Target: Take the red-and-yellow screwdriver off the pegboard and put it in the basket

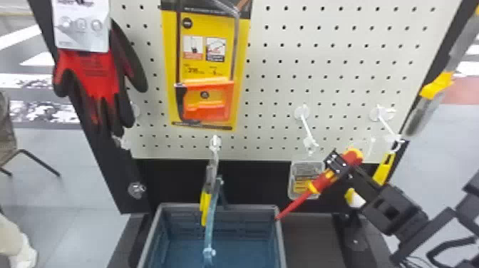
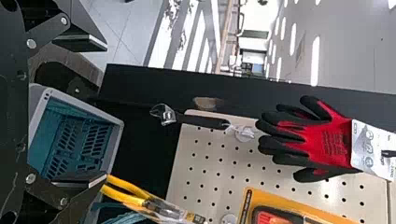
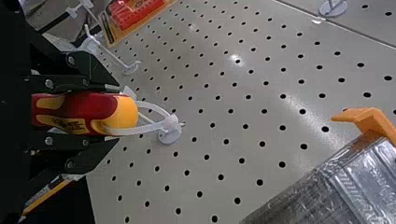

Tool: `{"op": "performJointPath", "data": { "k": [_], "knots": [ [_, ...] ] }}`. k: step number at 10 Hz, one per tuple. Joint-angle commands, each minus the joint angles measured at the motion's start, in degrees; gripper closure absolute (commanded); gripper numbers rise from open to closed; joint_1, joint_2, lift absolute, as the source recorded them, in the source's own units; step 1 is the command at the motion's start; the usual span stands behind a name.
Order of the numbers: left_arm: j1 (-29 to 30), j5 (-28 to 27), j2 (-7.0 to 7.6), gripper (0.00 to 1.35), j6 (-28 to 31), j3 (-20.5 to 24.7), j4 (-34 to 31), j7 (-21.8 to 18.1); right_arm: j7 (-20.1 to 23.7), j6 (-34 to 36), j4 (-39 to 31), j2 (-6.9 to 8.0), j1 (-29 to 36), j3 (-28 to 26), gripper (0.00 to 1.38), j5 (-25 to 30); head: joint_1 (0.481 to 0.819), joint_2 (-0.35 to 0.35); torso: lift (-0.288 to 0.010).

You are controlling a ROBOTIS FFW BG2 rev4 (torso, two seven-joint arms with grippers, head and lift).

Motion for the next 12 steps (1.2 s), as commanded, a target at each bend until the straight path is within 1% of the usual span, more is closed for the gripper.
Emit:
{"op": "performJointPath", "data": {
  "k": [1, 5, 6, 7, 8, 9, 12],
  "knots": [
    [0.03, -0.01, -0.16, 0.31, -0.09, 0.01, 0.1, -0.06, 0.0, -1.24, 0.89, 0.51, 1.47, 0.0, 1.18, 0.68, 0.549, 0.0, -0.1],
    [-0.1, -0.01, -0.43, 0.32, -0.27, 0.1, 0.53, -0.67, -0.88, -9.06, 3.42, 1.74, 5.16, 1.32, 1.18, 2.08, 0.549, 0.0, -0.1],
    [-0.1, -0.01, -0.51, 0.31, -0.44, 0.1, 0.53, -0.67, -1.23, -11.88, 4.54, 2.0, 5.9, 1.84, 1.18, 2.44, 0.549, 0.0, -0.1],
    [0.03, -0.01, -0.6, 0.32, -0.53, 0.18, 0.67, -0.67, -2.37, -16.8, 6.79, 2.35, 7.13, 3.43, 1.18, 1.91, 0.549, 0.0, -0.1],
    [-0.1, -0.01, -0.6, 0.31, -0.71, 0.27, 0.81, -0.76, -3.34, -20.14, 8.34, 2.62, 7.99, 4.66, 1.18, 1.56, 0.549, 0.0, -0.1],
    [0.03, -0.01, -0.6, 0.32, -0.79, 0.27, 0.81, -0.76, -3.96, -22.25, 9.61, 2.71, 8.36, 5.36, 1.18, 1.21, 0.549, 0.0, -0.1],
    [-0.1, 0.08, -0.6, 0.32, -0.88, 0.27, 0.95, -1.11, -5.89, -24.88, 10.31, 3.06, 9.34, 8.26, 1.18, 0.33, 0.549, 0.0, -0.1]
  ]
}}
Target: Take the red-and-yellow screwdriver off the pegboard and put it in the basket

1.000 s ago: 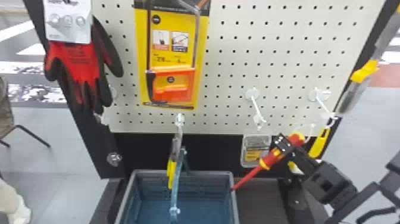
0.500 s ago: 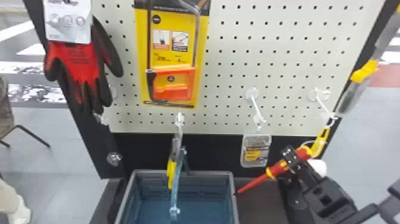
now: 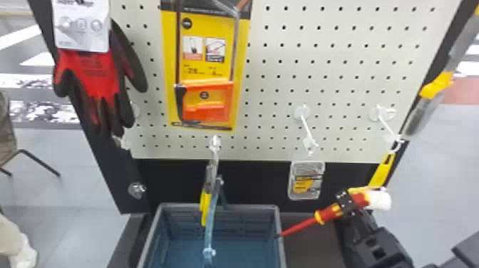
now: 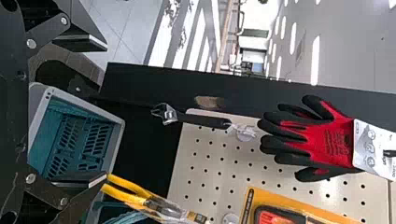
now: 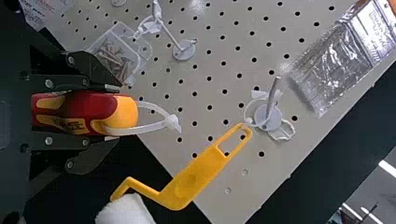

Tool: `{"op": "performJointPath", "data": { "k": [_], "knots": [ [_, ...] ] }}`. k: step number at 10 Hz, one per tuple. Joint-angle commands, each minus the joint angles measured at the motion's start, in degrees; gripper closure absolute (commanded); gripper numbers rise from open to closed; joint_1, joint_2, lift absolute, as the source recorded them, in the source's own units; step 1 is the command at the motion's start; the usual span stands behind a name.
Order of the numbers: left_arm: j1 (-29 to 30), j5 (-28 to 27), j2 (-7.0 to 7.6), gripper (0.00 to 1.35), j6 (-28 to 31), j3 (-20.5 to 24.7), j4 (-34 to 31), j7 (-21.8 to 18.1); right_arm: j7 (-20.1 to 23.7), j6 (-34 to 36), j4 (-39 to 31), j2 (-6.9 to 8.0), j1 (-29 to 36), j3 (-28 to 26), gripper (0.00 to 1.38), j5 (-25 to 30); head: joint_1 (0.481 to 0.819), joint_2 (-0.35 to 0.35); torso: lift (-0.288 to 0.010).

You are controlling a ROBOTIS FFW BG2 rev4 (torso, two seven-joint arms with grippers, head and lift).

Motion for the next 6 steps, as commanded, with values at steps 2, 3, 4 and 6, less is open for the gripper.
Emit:
{"op": "performJointPath", "data": {
  "k": [2, 3, 4, 6],
  "knots": [
    [-0.02, 0.09, 0.18, 0.32, -0.06, 0.07, 0.15, -0.2, -1.67, -2.97, 0.69, 0.3, 1.1, 3.68, 1.24, -1.52, 0.549, 0.0, -0.1],
    [-0.02, 0.09, 0.27, 0.31, -0.15, 0.07, 0.15, -0.2, -1.94, -3.14, 0.97, 0.38, 1.22, 4.56, 1.25, -1.78, 0.549, 0.0, -0.1],
    [-0.02, 0.18, 0.35, 0.31, -0.15, 0.07, 0.15, -0.2, -1.94, -3.14, 0.97, 0.44, 1.34, 4.82, 1.25, -1.78, 0.549, 0.0, -0.1],
    [-0.15, 0.36, 0.62, 0.32, -0.15, 0.07, 0.15, -0.2, -2.03, -3.14, 2.65, 0.44, 1.47, 5.88, 1.25, -1.78, 0.549, 0.0, -0.1]
  ]
}}
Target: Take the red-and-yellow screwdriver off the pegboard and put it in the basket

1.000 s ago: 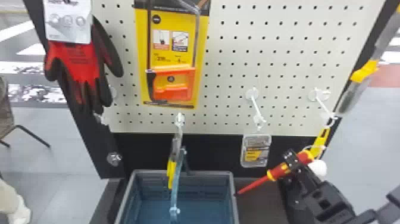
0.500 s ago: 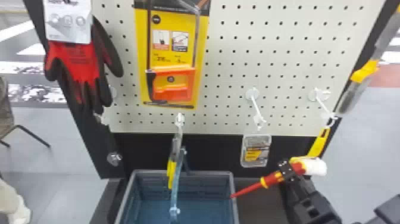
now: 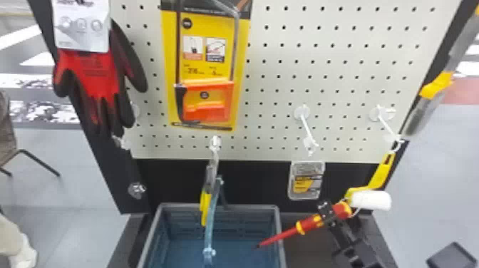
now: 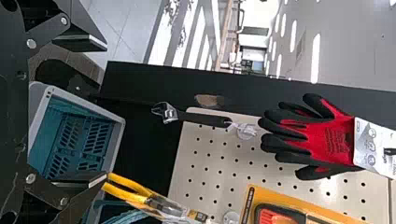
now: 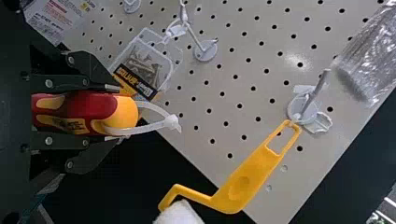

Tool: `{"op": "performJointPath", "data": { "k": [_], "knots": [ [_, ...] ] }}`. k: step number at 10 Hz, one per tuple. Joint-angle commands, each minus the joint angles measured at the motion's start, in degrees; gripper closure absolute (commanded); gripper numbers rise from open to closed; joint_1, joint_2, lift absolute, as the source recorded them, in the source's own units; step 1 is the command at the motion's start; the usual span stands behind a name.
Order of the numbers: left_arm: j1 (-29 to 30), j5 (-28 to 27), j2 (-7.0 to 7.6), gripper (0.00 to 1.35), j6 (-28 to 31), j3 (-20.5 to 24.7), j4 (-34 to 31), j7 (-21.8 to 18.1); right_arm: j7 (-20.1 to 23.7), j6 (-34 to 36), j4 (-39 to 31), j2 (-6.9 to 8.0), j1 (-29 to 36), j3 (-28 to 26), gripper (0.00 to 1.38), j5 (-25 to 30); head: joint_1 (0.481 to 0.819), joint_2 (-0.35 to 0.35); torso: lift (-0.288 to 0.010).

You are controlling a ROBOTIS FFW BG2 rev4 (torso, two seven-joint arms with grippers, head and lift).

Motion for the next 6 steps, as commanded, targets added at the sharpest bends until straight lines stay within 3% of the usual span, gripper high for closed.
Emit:
{"op": "performJointPath", "data": {
  "k": [1, 6],
  "knots": [
    [-0.05, 0.17, 0.18, 0.31, -0.08, 0.0, 0.0, -0.08, 0.0, 0.0, 1.68, 0.05, -0.1, 1.11, 1.25, -0.09, 0.549, 0.0, -0.1],
    [-0.17, 0.52, 0.71, 0.32, -0.17, 0.0, 0.28, 0.01, 0.0, 0.44, 6.89, 0.05, -3.05, 4.54, 1.25, -1.14, 0.549, 0.0, -0.1]
  ]
}}
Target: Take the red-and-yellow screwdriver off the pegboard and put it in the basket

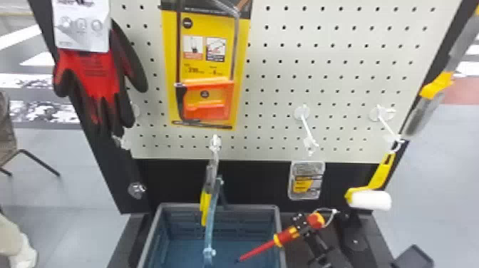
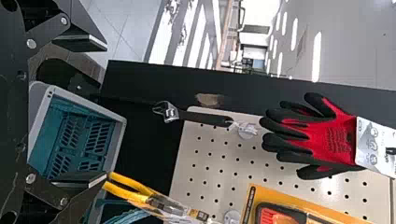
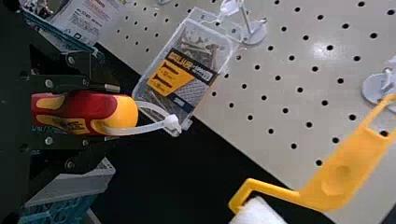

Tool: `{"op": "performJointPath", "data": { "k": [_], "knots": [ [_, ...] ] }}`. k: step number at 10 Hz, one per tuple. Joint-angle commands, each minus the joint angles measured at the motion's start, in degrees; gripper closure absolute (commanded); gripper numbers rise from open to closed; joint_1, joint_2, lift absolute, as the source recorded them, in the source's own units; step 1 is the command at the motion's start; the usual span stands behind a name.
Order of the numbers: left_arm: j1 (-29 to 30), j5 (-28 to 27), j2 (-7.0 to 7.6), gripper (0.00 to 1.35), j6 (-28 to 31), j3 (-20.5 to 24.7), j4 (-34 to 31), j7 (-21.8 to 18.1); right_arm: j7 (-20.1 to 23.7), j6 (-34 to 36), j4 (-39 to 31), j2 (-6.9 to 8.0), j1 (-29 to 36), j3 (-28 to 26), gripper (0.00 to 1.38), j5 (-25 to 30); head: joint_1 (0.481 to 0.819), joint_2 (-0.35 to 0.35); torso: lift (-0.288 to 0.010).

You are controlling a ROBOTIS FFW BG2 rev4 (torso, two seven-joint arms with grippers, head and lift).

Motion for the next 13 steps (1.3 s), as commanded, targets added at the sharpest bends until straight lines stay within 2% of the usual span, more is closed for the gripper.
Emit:
{"op": "performJointPath", "data": {
  "k": [1, 7, 9, 13],
  "knots": [
    [-0.1, 0.09, 0.11, 0.31, 0.05, 0.0, 0.09, 0.01, -0.06, -0.53, 2.05, 0.05, -1.65, 1.29, 1.25, -0.81, 0.549, 0.0, -0.1],
    [-0.34, 0.44, 0.64, 0.31, -0.3, 0.0, 0.37, -0.34, 0.29, -2.38, 7.67, 0.05, -4.72, 4.98, 1.25, -2.57, 0.549, 0.0, -0.1],
    [-0.47, 0.62, 0.73, 0.32, -0.3, -0.09, 0.37, -0.34, 0.38, -2.2, 9.5, -1.05, -6.57, 8.67, 1.25, -4.24, 0.549, 0.0, -0.1],
    [-0.83, 0.71, 0.99, 0.32, -0.3, -0.26, 0.51, -0.34, 1.52, 0.7, 11.19, -1.05, -7.8, 9.64, 1.24, -4.33, 0.549, 0.0, -0.1]
  ]
}}
